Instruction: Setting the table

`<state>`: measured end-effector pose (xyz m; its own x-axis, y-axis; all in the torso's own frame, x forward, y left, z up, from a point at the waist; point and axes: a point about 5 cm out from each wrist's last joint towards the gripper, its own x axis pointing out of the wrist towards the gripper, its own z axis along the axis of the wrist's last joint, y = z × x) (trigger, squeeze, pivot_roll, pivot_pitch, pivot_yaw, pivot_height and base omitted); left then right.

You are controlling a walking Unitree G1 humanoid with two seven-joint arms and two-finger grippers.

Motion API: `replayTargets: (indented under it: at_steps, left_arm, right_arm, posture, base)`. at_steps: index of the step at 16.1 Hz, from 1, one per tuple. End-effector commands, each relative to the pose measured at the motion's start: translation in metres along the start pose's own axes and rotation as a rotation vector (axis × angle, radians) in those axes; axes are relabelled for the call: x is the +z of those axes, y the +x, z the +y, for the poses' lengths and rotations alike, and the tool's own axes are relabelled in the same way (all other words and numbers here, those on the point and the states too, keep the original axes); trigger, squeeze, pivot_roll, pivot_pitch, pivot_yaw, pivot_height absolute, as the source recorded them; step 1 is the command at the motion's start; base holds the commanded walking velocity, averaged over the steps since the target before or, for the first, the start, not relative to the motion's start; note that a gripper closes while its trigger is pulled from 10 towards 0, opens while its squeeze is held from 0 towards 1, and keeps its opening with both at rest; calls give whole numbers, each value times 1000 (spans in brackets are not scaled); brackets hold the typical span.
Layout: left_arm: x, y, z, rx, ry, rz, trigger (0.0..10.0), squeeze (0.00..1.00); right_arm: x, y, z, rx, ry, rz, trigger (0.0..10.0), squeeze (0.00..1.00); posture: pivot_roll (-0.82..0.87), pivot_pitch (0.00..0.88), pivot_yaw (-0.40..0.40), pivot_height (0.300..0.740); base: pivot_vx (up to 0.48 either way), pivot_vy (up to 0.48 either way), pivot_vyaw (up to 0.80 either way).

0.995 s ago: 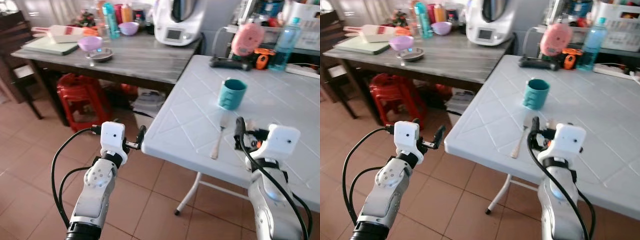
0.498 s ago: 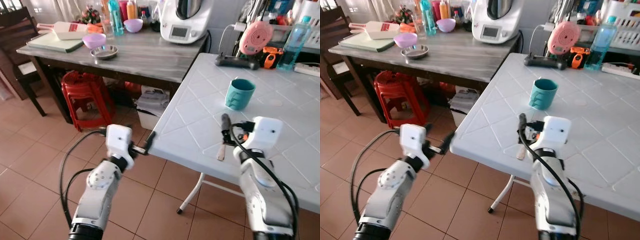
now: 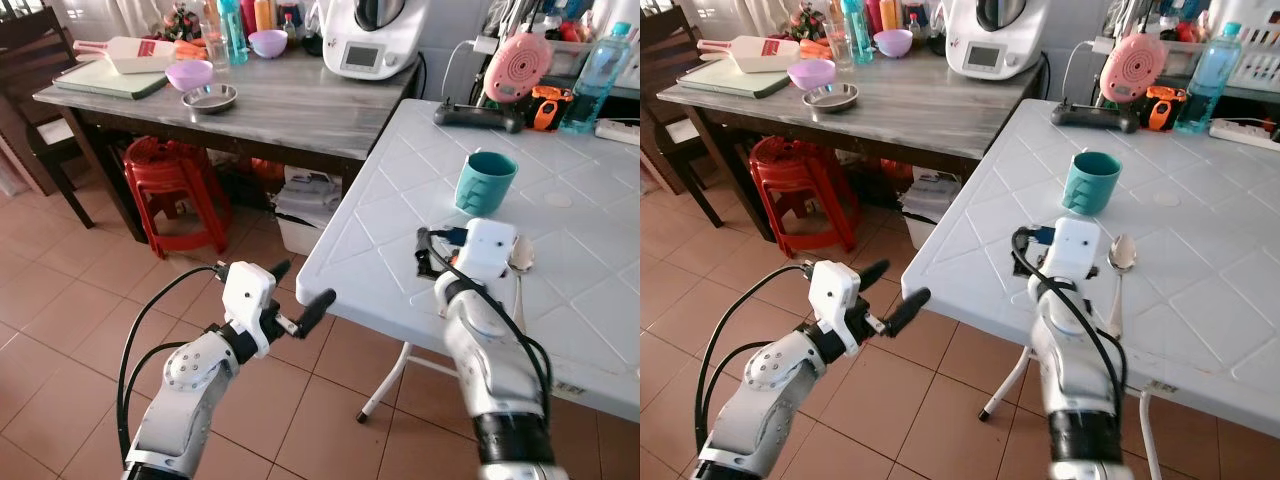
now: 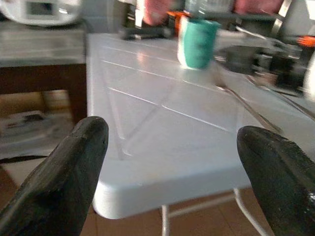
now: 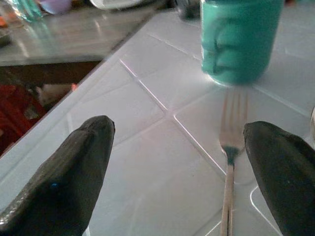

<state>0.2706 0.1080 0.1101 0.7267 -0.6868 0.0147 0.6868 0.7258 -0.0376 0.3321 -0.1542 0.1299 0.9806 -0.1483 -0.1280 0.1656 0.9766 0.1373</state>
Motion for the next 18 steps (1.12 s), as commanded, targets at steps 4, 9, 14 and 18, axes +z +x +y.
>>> replayTargets:
  at_steps: [4, 9, 14, 18]
  left_arm:
    - [4, -1, -6, -82, 47, 8, 10000, 0]
    - [2, -2, -8, -83, 41, 12, 10000, 0]
    - [1, -2, -11, -93, 39, 11, 10000, 0]
    - [2, -1, -11, -100, 40, 9, 10000, 0]
  right_arm:
    - [-3, 10, -9, -76, 13, 66, 10000, 0]
    - [-25, 16, -19, -54, 29, 187, 10000, 0]
    - [-29, 28, -30, -23, -2, 233, 10000, 0]
    - [-24, 37, -36, -13, -16, 243, 0, 0]
  posture:
    - [-2, 62, 37, 740]
    - [3, 65, 32, 740]
    - [8, 60, 33, 740]
    - [10, 58, 34, 740]
  base:
    - [0, 0, 0]
    - [0, 0, 0]
    - [0, 0, 0]
    - [0, 0, 0]
